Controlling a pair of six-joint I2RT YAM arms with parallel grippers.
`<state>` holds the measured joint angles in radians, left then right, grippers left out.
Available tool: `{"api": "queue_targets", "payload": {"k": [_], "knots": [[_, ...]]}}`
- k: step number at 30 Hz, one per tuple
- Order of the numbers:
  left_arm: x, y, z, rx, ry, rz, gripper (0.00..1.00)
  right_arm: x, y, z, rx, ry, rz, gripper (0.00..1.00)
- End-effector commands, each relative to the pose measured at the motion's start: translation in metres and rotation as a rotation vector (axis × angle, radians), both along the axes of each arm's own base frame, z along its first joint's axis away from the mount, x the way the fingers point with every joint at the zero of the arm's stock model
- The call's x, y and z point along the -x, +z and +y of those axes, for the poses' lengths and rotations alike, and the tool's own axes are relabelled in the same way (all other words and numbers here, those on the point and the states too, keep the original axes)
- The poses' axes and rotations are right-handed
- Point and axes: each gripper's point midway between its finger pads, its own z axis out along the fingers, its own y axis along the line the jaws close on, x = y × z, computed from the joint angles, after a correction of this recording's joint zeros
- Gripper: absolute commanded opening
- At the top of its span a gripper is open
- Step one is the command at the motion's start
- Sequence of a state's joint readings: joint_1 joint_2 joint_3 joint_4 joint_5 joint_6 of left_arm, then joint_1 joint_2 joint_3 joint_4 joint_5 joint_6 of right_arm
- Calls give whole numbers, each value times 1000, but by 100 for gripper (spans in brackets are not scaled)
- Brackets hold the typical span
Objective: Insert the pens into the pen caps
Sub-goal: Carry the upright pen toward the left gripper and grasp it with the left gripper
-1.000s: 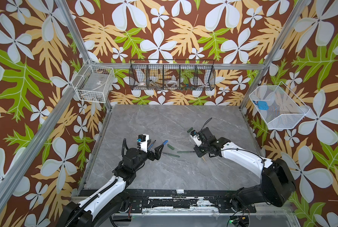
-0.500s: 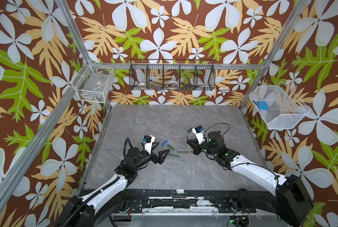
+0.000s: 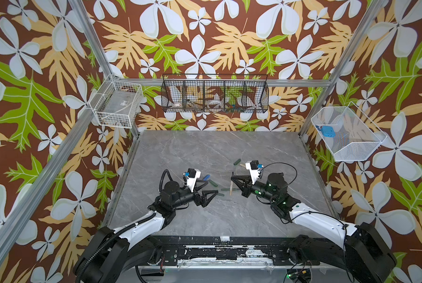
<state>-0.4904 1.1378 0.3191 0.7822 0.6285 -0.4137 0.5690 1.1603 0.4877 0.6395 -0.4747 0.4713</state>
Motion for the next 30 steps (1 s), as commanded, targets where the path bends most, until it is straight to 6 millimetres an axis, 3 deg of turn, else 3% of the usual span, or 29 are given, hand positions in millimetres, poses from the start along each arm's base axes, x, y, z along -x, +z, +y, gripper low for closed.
{"api": "queue_targets", "payload": {"k": [1, 9, 14, 30], "knots": [[11, 20, -10, 66, -98, -42, 100, 3, 30, 3, -104, 21, -70, 1], [21, 22, -19, 70, -162, -44, 97, 6, 29, 24, -126, 124, -39, 1], [21, 19, -24, 61, -181, -23, 86, 11, 30, 43, -108, 173, -44, 1], [23, 10, -35, 51, -240, 22, 67, 13, 28, 53, -123, 202, -45, 1]]}}
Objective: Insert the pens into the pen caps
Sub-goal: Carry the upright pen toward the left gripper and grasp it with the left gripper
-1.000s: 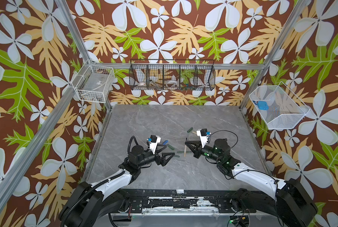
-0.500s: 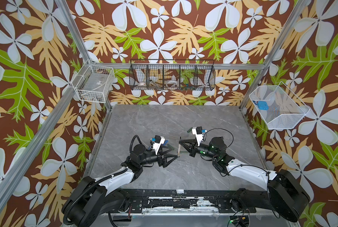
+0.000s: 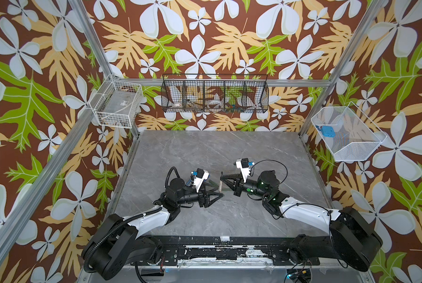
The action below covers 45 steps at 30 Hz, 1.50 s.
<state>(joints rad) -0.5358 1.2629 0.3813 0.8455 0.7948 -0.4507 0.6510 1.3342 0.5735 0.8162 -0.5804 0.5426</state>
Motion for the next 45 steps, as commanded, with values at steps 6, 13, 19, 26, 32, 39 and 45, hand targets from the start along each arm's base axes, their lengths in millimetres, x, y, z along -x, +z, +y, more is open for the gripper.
{"api": "queue_targets", "payload": {"k": [6, 13, 19, 26, 32, 39, 45], "knots": [[0, 4, -4, 17, -22, -7, 50, 4, 9, 9, -37, 46, -27, 1], [-1, 3, -6, 15, -31, 1, 40, 6, 7, 9, -32, 45, -32, 1], [-1, 2, -7, 15, -35, 3, 26, 6, 6, 8, -26, 40, -35, 1], [-1, 2, -6, 10, -30, -1, 11, 7, 0, 8, -5, 46, -29, 2], [-6, -3, -4, -16, 6, -7, 3, 5, 2, 4, 10, 15, -40, 14], [-8, -4, -2, -31, 20, -20, 0, 4, 0, 3, 33, 6, -29, 19], [-7, -8, -4, -69, 23, -31, 0, 7, 0, 9, 30, 50, -9, 35]]}}
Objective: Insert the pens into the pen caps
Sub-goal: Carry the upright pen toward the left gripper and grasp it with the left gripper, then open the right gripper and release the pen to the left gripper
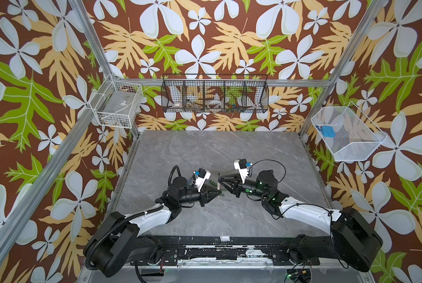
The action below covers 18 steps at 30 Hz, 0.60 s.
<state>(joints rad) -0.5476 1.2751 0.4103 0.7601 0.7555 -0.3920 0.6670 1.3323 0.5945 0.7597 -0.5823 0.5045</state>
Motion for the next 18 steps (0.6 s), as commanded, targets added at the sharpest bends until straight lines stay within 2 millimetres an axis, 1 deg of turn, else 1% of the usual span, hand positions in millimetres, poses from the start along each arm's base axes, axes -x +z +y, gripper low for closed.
{"api": "queue_targets", "payload": {"k": [1, 3, 7, 8, 10, 12, 18], "knots": [[-1, 1, -2, -22, 2, -32, 0, 4, 3, 4, -7, 38, 3, 36], [-1, 0, -3, -34, 1, -31, 0, 5, 5, 7, -11, 57, 4, 36], [0, -5, -7, -65, -3, -39, 0, 2, 2, 12, 3, 74, 19, 36], [0, -6, -8, -79, 1, -39, 0, 2, 2, 13, 4, 74, 18, 34], [1, -9, -11, -104, 0, -43, 0, -1, 2, 13, 11, 68, 22, 26], [1, -9, -12, -107, -2, -47, 0, -4, -2, 14, 31, 61, 32, 22], [2, -7, -11, -98, 0, -44, 0, -3, -3, 12, 25, 55, 50, 1]]}}
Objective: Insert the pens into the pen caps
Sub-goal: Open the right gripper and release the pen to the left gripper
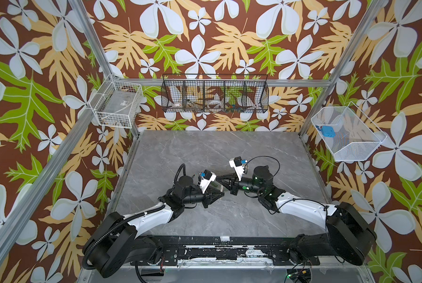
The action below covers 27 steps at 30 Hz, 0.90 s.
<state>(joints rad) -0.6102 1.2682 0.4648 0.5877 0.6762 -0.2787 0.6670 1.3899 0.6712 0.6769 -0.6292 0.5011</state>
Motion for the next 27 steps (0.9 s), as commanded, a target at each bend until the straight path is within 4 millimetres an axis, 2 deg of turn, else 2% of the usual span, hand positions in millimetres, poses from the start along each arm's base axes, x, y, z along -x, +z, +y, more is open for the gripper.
{"api": "queue_targets", "payload": {"k": [1, 3, 5, 7, 12, 18, 22, 27], "knots": [[0, 8, -1, 21, -4, -21, 0, 3, 4, -1, -20, 7, 1, 0], [5, 13, -3, 58, -25, -11, 3, 6, 6, -3, -33, 7, 3, 0], [9, 18, -4, 96, -47, -7, 17, 10, 9, -4, -47, 14, 2, 0], [15, 23, -6, 127, -81, -4, 26, 12, 11, -5, -56, 18, 2, 0], [18, 24, -9, 143, -116, 19, 34, 14, 12, -7, -65, 17, -2, 0], [17, 21, -10, 133, -121, 29, 34, 16, 20, -7, -96, 24, -20, 0], [16, 21, -10, 127, -115, 24, 20, 17, 21, -7, -98, 28, -26, 0], [15, 20, -10, 124, -105, 25, 15, 18, 18, -8, -98, 30, -20, 0]]}}
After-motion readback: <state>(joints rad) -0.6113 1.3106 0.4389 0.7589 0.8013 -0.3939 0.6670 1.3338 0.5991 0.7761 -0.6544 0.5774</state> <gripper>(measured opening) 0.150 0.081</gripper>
